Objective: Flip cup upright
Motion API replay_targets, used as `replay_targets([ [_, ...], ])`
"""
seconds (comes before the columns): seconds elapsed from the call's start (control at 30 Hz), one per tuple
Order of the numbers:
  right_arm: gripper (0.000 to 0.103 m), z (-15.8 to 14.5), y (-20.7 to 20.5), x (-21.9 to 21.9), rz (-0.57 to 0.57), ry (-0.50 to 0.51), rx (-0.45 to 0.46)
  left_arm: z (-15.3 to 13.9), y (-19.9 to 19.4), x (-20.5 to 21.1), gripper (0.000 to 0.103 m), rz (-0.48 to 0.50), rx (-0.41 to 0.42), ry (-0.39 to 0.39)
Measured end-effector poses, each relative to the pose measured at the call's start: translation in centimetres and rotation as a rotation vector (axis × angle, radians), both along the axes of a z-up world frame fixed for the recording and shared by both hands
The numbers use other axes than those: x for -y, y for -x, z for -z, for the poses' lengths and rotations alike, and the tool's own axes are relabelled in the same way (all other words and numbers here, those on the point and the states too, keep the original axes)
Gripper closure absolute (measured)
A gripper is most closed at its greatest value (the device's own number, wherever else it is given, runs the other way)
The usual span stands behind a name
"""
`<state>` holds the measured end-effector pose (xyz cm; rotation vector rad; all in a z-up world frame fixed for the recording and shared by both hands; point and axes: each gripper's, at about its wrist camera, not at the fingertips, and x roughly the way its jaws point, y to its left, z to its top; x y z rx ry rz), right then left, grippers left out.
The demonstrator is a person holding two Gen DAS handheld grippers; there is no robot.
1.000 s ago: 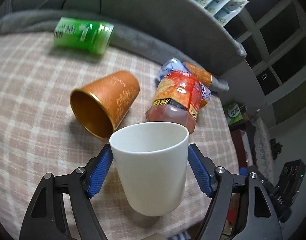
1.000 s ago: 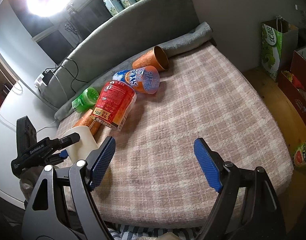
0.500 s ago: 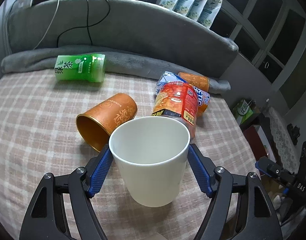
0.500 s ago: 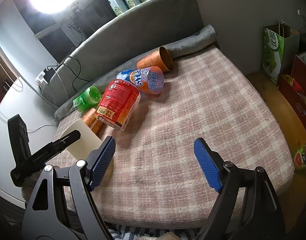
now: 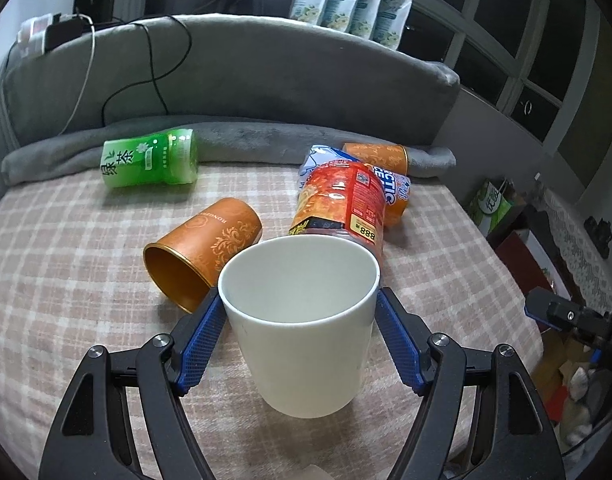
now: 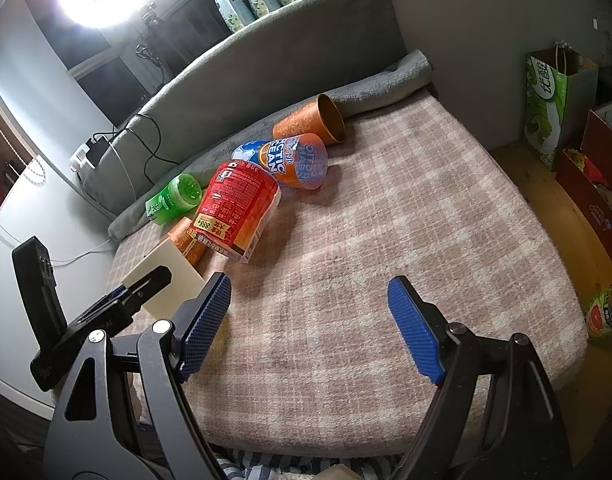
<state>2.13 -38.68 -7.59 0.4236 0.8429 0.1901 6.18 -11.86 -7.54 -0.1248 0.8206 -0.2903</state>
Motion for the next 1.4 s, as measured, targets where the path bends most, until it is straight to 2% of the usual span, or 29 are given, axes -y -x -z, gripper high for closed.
replay_targets([
  [0.4, 0.02, -0.6, 0.3, -0.4, 0.004, 0.007, 0.008, 0.3, 1.4, 1.0, 0.028, 0.07, 0.004, -0.014],
  [0.97, 0.02, -1.4, 1.4, -1.9, -0.019, 0.043, 0.037, 0.9, 2.4, 0.2, 0.024, 0.105, -0.061, 0.048],
  [1.4, 0.02, -2.2, 2.4, -2.4, -0.021, 0.057, 0.057, 1.1, 3.7, -0.7, 0.023, 0.114, -0.07, 0.068],
])
